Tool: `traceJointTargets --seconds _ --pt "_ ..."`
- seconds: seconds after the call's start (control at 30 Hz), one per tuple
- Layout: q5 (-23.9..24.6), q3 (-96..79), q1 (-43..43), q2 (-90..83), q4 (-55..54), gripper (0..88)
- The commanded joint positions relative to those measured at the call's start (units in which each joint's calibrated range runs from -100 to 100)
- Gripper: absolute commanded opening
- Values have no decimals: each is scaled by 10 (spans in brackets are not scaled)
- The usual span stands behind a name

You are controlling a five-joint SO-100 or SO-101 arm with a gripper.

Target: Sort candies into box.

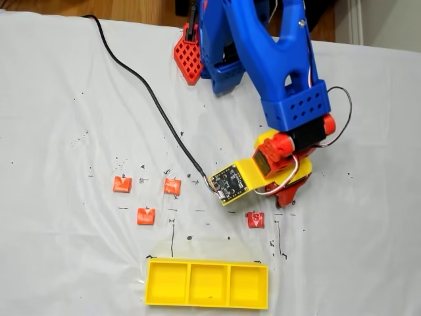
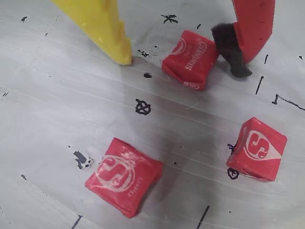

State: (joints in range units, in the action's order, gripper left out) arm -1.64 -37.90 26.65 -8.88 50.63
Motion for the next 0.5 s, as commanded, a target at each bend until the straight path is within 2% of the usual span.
traceJointTargets --seconds 0.0,0.17,0.43,0.47 --pt "-4 4 6 7 -15 262" --pt "-5 4 6 22 -20 232" --pt "-11 2 5 17 -28 2" --pt "-11 2 4 13 -28 2"
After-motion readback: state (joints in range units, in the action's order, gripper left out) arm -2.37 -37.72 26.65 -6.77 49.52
